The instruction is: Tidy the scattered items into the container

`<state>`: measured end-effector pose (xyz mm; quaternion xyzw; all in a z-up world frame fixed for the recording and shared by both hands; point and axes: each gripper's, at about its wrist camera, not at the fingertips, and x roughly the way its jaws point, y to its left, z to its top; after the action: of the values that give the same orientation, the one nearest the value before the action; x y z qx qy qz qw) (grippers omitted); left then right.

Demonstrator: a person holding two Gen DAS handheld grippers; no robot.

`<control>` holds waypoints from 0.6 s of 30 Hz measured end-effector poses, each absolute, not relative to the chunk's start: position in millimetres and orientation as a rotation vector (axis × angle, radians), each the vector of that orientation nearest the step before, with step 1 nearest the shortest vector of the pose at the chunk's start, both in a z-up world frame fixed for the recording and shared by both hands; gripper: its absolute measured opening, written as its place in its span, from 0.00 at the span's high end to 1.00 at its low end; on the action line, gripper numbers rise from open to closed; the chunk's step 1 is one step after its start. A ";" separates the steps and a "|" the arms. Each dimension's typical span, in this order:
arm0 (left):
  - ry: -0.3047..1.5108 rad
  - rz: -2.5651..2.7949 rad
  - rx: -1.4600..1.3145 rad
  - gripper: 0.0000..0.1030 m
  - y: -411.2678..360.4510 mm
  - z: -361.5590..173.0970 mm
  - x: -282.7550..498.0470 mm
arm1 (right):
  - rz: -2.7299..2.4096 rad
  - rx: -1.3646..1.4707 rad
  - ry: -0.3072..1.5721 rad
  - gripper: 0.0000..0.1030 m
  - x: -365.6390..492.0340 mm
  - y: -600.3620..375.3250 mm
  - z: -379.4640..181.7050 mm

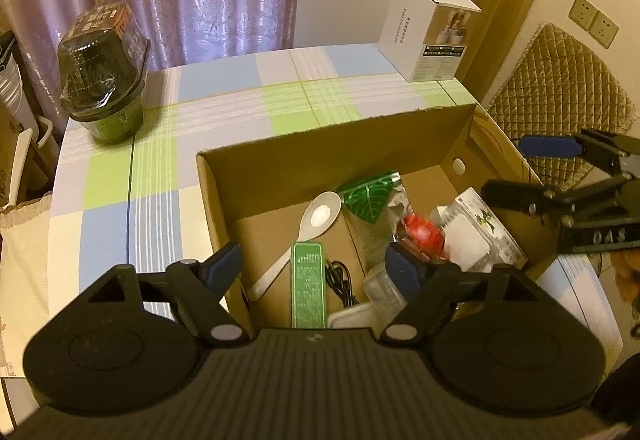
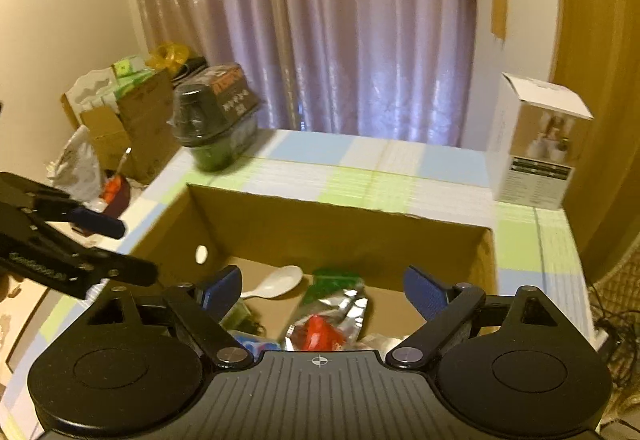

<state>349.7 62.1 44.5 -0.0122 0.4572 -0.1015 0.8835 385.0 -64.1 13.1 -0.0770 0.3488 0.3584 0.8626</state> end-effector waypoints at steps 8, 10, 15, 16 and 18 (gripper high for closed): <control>0.925 -0.164 -0.080 0.14 60.5 43.9 323.2 | 0.686 -0.099 0.794 0.09 374.9 -101.3 2.3; 0.913 -0.141 -0.085 0.08 57.1 46.2 315.9 | 0.675 -0.094 0.802 0.09 368.3 -106.4 1.3; 0.891 -0.111 -0.079 0.01 46.8 55.8 296.4 | 0.673 -0.103 0.809 0.09 349.0 -113.7 5.4; 0.892 -0.101 -0.080 0.01 45.0 58.4 292.4 | 0.671 -0.106 0.809 0.09 345.3 -114.4 7.7; 0.902 -0.082 -0.092 0.01 43.1 63.3 284.7 | 0.667 -0.109 0.811 0.09 337.9 -116.3 14.1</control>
<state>284.7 43.1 63.3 -0.0444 0.4354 -0.0394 0.8983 337.9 -116.3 14.1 -0.0518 0.3868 0.3182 0.8640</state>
